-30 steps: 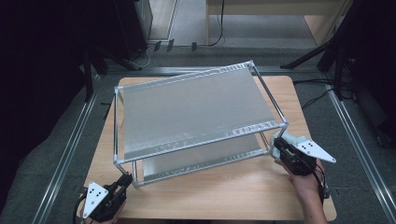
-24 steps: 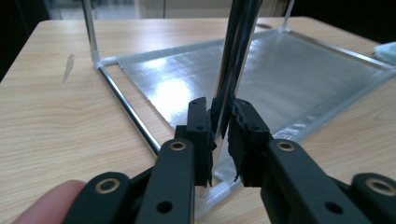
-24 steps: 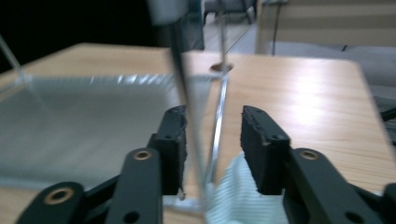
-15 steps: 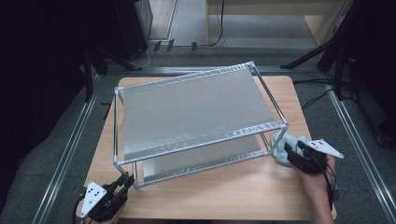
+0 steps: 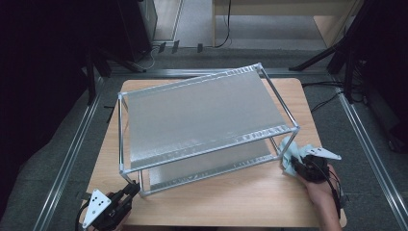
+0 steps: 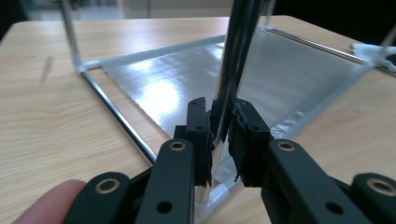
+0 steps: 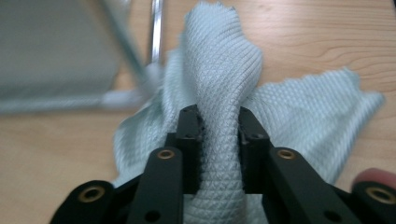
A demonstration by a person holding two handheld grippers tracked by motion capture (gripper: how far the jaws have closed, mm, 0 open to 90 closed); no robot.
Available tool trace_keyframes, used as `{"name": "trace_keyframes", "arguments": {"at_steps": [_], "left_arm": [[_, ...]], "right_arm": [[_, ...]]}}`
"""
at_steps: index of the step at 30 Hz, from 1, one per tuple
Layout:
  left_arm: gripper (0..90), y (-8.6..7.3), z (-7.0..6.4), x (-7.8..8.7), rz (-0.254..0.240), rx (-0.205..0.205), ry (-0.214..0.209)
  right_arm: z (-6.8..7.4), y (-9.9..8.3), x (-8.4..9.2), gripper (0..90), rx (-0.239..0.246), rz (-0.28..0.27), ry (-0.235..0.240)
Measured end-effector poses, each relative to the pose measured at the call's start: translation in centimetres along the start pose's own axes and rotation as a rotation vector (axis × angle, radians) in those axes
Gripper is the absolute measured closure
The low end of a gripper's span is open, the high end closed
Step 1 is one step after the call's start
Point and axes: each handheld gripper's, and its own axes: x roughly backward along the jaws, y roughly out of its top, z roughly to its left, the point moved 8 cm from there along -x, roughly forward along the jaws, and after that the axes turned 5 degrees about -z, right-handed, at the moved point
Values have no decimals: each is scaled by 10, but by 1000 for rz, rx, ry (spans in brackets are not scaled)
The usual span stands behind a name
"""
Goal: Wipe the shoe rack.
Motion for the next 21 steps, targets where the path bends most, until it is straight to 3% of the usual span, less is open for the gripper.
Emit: {"name": "trace_keyframes", "arguments": {"at_steps": [2, 4, 6, 10, 13, 15, 18, 21], "left_arm": [[725, 1, -1, -1, -4, -7, 1], [683, 2, 0, -2, -9, 6, 18], [649, 2, 1, -3, -7, 22, 26], [651, 0, 0, -8, 3, 18, 31], [706, 0, -2, -8, 3, 2, 26], [737, 0, -2, -8, 5, 1, 31], [782, -1, 0, -8, 12, -1, 37], [793, -1, 0, -8, 12, -12, 48]], "right_arm": [[1, 1, 8, 576, 34, -23, 2], [-3, 7, 11, 460, 4, -65, 6], [-2, 6, 11, 355, -4, -56, 33], [8, -1, 4, 316, 37, -11, 64], [10, -6, 1, 393, 59, 18, 51], [10, -6, 2, 555, 83, 16, 40], [10, -6, 4, 747, 94, 12, 65], [10, -4, 5, 800, 131, 4, 49]]}}
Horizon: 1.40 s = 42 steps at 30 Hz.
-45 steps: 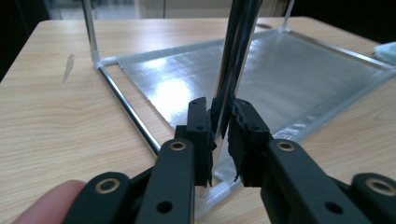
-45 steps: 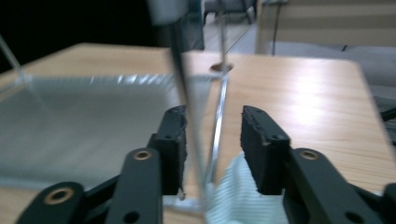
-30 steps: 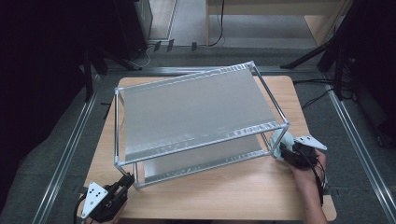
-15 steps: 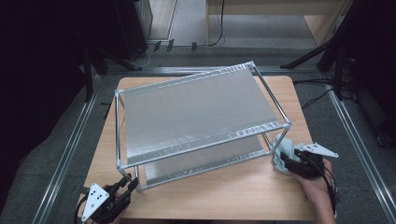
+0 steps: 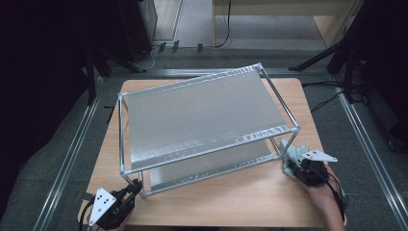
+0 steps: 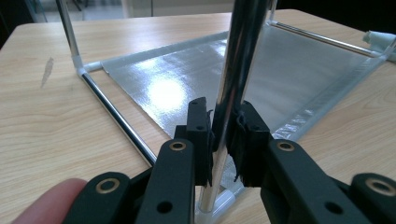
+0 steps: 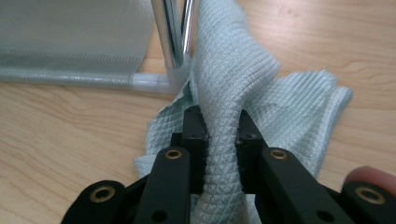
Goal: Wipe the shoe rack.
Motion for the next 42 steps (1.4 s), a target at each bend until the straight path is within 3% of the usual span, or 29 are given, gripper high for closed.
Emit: {"name": "trace_keyframes", "arguments": {"at_steps": [3, 8, 10, 13, 17, 22, 24, 26, 28, 31, 38, 40, 42], "left_arm": [[795, 0, 0, 0, 1, -1, 0], [794, 0, 0, 0, 0, 1, -4], [795, -1, 0, 0, 0, 1, -1], [795, -1, 0, 0, 2, 4, 0], [793, -1, 0, 0, 1, 9, 5], [790, -1, 0, 0, 5, 29, 9], [786, 0, 0, 0, 5, 42, 6], [786, -1, 0, 0, 7, 37, 9], [788, -1, 0, 0, 8, 31, 13], [794, -1, 0, -1, 4, 13, 18], [796, -1, -1, -1, 4, 8, 27], [797, -1, -1, -1, 3, 5, 27], [798, -1, -1, -1, 3, 4, 28]], "right_arm": [[2, 12, 8, 800, -1, -75, -3], [9, 55, 44, 798, 7, -294, -26], [13, 72, 61, 794, -12, -375, -22], [18, 87, 81, 789, -47, -449, -5], [25, 79, 74, 790, -60, -394, 60], [25, 42, 32, 791, -84, -195, 81], [24, 27, 17, 791, -70, -124, 75], [24, 19, 10, 792, -64, -86, 64], [24, 24, 14, 794, -67, -102, 58], [27, 42, 30, 794, -75, -181, 41], [40, 95, 87, 793, -44, -462, -4], [46, 99, 92, 793, -33, -484, 11], [52, 94, 85, 792, -9, -454, 36]]}}
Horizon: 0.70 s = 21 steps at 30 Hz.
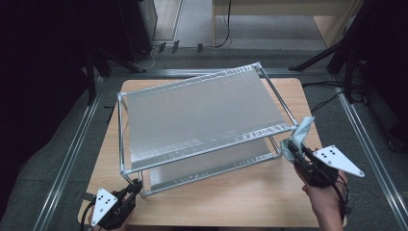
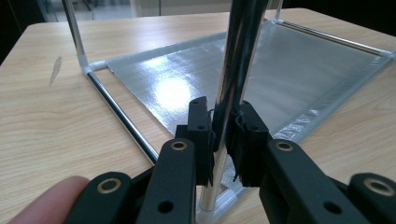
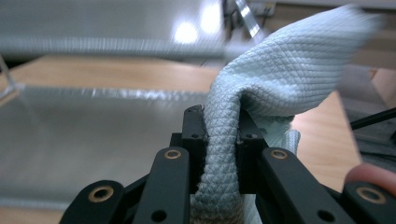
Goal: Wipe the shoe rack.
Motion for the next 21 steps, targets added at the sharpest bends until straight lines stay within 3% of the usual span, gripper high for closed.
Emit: {"name": "trace_keyframes", "arguments": {"at_steps": [2, 5, 7, 9, 11, 13, 16, 18, 21], "left_arm": [[799, 0, 0, 0, 1, 1, -2], [801, 0, 0, 1, 4, -4, -2], [802, 0, 0, 0, 4, -6, -3], [802, 0, 0, 0, 2, -6, -4], [802, 0, 0, 1, 2, -7, -6], [803, 0, 0, 1, 2, -7, -8], [802, 0, -1, 0, 1, -10, -13], [803, 0, -2, 0, 2, -11, -12], [803, -1, -2, 0, 3, -12, -11]], "right_arm": [[3, -18, -10, 791, -6, 61, 22], [9, -54, -29, 791, -100, 181, 70], [13, -74, -40, 791, -80, 250, 72], [14, -84, -46, 791, -80, 277, 46], [12, -81, -48, 791, -88, 252, 21], [6, -66, -45, 791, -88, 189, -24], [3, -44, -35, 791, -38, 101, -78], [5, -25, -26, 791, 15, 15, -105], [7, -5, -16, 791, 41, -82, -131]]}}
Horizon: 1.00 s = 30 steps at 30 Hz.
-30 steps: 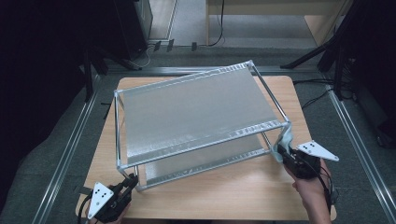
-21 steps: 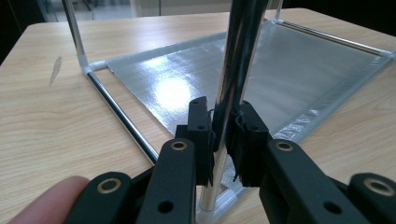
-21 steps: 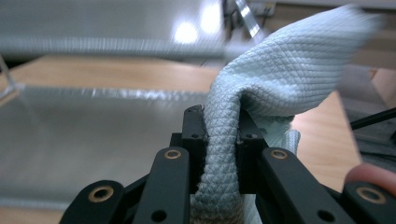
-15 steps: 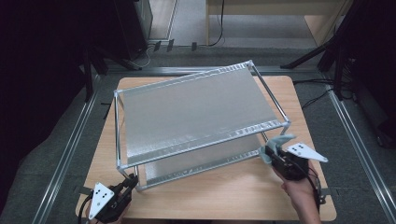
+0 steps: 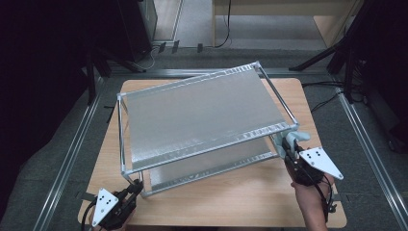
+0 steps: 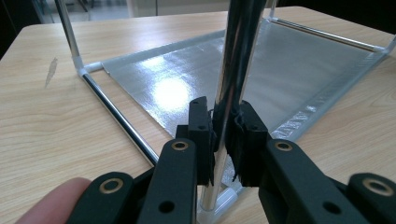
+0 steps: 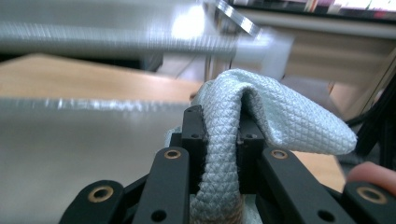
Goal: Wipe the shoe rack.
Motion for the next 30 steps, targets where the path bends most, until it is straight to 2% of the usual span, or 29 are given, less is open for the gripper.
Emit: {"name": "trace_keyframes", "arguments": {"at_steps": [2, 4, 5, 6, 7, 9, 11, 12, 13, 15, 16, 19, 20, 26, 30], "left_arm": [[803, 0, 0, 0, -1, 1, 1], [803, 0, 0, 0, -2, 1, 1], [803, 0, 0, 0, -1, 1, 1], [803, 0, 0, 0, -2, 1, 1], [803, 0, 0, 0, -1, 1, 1], [803, 0, 0, 0, -2, 1, 0], [803, 0, 0, 0, -2, 0, -1], [803, 0, 0, 0, -2, -1, -1], [803, 0, 0, 0, -3, 1, -2], [803, 0, 0, 0, -4, 2, -5], [803, 0, 0, 0, -4, 2, -5], [803, 0, 0, 0, -4, 2, -5], [803, 0, 0, 0, -4, 2, -5], [803, 0, 0, 0, -2, 3, -7], [802, -1, -3, 1, -2, 5, -12]], "right_arm": [[-1, 0, -1, 789, -10, -10, 0], [-1, -13, -8, 789, -19, 42, 12], [1, -30, -16, 790, -26, 107, 16], [1, -36, -18, 790, -30, 135, 21], [5, -52, -24, 790, -29, 202, 35], [13, -73, -31, 790, -6, 284, 72], [23, -80, -34, 790, 23, 302, 118], [31, -79, -35, 789, 44, 290, 162], [36, -78, -35, 789, 59, 281, 181], [36, -78, -38, 787, 77, 283, 156], [31, -80, -40, 785, 65, 285, 131], [12, -86, -44, 788, 16, 297, 23], [6, -88, -43, 788, 19, 297, -6], [4, -71, -28, 789, 34, 236, -42], [-4, -50, -15, 787, 2, 172, -84]]}}
